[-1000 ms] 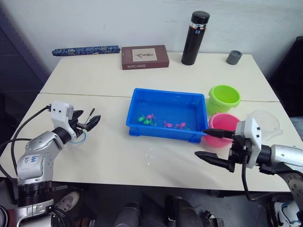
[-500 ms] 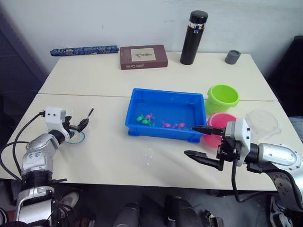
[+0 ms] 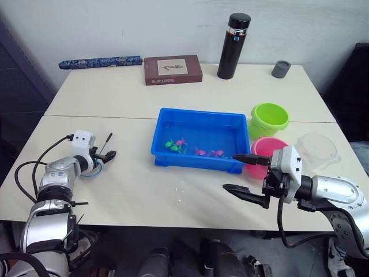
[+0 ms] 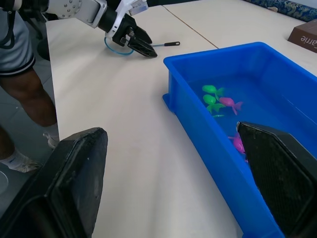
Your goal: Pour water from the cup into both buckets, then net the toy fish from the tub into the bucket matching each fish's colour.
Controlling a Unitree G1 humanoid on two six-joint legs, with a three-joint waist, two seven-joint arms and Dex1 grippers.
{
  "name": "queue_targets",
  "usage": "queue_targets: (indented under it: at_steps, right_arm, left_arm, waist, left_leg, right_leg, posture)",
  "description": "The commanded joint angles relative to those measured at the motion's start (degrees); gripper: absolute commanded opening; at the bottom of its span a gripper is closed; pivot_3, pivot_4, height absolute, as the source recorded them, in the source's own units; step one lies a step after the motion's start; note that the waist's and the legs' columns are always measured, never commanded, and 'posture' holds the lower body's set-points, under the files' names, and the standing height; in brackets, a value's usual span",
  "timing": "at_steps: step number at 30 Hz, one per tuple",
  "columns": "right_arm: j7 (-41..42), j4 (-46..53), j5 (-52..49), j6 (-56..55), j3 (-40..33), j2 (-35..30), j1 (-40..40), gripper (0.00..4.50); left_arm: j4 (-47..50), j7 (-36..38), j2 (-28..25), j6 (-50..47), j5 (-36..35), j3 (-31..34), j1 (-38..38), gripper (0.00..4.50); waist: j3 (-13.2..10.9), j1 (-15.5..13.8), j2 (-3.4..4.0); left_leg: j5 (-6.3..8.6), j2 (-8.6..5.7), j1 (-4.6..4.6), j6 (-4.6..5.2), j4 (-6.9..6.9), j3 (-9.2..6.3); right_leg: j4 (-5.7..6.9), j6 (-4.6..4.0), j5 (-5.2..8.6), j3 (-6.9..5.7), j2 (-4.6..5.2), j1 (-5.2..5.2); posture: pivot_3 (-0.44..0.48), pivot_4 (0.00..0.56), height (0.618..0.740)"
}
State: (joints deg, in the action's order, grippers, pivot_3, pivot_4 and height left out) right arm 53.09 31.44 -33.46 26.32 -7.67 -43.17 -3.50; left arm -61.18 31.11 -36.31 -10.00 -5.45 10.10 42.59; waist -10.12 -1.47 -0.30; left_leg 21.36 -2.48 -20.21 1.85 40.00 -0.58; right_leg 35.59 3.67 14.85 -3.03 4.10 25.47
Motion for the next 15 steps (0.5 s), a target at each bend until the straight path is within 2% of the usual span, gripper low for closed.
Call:
queue_targets:
  at_steps: [1,3,10,15]
  right_arm:
    - [-0.65,2.47,-0.79,-0.48,-1.98,-0.58,0.39,4.50]
    - [-0.86,2.61,-0.89,-0.46,-2.06,-0.68,0.60,4.50]
    - [-1.15,2.39,-1.11,-0.43,-2.25,-1.32,0.68,4.50]
    - [-0.96,1.87,-1.12,-0.37,-1.99,-1.77,0.35,4.50]
  left_arm:
    - [-2.68,-0.70,-0.21,-0.71,0.97,-0.44,-0.19,3.95]
    - [-2.93,-0.83,-0.09,-0.56,1.06,-0.44,-0.17,3.26]
    - [-2.41,-0.78,0.19,-0.39,1.15,-0.57,-0.72,0.04]
    - [-1.96,-1.94,0.05,-0.49,1.07,-0.18,-1.00,0.04]
  waist:
    - [0.00,0.00,0.00]
    - [0.00,0.00,0.00]
    - [0.00,-0.24,0.00]
    - [0.00,-0.21,0.00]
  left_leg:
    - [0.00,0.00,0.00,0.00,0.00,0.00]
    - [0.00,0.01,0.01,-0.01,0.00,0.00]
    - [-0.01,-0.02,0.00,0.00,0.02,0.00]
    - [-0.02,-0.05,0.01,0.02,0.02,-0.01]
  right_leg:
    - [0.02,0.00,0.00,0.00,0.00,0.00]
    - [0.02,0.00,0.00,0.00,0.00,0.00]
    - [0.03,0.00,0.00,0.01,0.03,-0.01]
    - [0.03,0.00,0.00,0.01,0.07,-0.01]
  posture:
    - [0.000,0.150,0.739]
    - [0.000,0.150,0.739]
    - [0.000,0.150,0.739]
    - [0.000,0.150,0.739]
